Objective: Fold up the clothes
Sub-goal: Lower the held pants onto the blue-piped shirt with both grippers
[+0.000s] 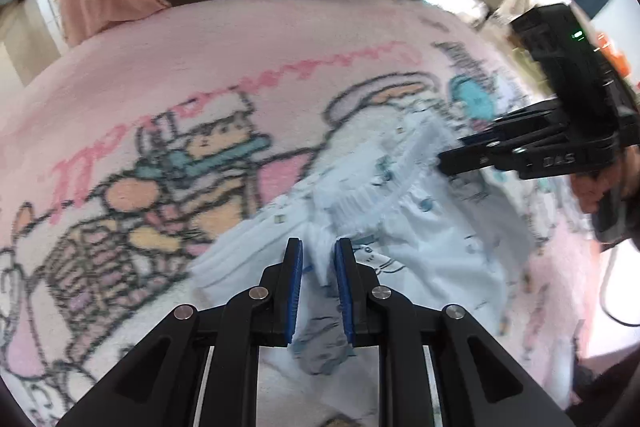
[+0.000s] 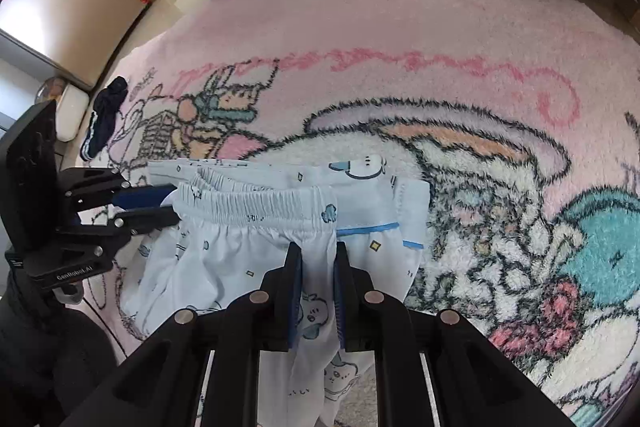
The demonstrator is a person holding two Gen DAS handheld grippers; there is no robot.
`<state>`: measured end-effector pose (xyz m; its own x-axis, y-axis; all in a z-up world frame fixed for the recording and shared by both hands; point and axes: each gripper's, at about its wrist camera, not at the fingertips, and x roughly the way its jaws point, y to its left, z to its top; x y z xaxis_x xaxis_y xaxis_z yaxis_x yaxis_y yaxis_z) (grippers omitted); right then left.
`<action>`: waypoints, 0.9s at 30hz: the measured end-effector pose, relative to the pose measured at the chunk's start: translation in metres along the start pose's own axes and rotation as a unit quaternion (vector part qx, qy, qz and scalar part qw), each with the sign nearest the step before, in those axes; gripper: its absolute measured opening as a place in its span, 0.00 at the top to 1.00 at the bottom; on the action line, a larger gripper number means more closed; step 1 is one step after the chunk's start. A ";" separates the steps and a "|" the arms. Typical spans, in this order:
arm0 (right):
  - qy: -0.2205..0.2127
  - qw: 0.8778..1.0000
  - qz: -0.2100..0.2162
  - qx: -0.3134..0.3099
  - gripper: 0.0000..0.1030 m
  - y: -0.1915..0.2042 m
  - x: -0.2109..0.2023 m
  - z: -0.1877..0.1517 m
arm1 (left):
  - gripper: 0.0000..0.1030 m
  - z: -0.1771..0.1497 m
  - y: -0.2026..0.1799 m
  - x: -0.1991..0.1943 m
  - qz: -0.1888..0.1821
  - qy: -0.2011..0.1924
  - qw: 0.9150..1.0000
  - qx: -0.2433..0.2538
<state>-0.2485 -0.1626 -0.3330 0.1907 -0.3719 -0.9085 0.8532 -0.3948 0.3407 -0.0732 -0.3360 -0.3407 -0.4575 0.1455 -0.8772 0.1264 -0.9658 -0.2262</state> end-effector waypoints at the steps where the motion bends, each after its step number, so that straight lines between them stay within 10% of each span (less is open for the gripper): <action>1: 0.002 1.000 -0.011 0.000 0.89 0.001 0.002 0.000 | 0.85 -0.001 0.002 0.002 0.005 0.005 1.000 -0.004; 11: -0.011 0.997 -0.068 -0.029 0.85 0.014 0.003 -0.002 | 0.85 0.000 0.001 -0.011 0.043 -0.017 0.999 -0.003; 19: -0.060 0.990 -0.123 -0.030 0.45 0.016 -0.025 -0.004 | 0.85 0.003 0.002 -0.017 0.136 -0.027 0.990 -0.026; 27: -0.104 0.977 -0.188 -0.016 0.41 0.027 -0.045 -0.009 | 0.85 0.008 -0.007 -0.044 0.131 -0.083 0.984 -0.085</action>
<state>-0.2301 -0.1485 -0.2849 -0.2390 -0.3701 -0.8977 0.8590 -0.5117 -0.0177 -0.0612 -0.3377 -0.2969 -0.5263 -0.1537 -0.8363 0.3973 -0.9140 -0.0821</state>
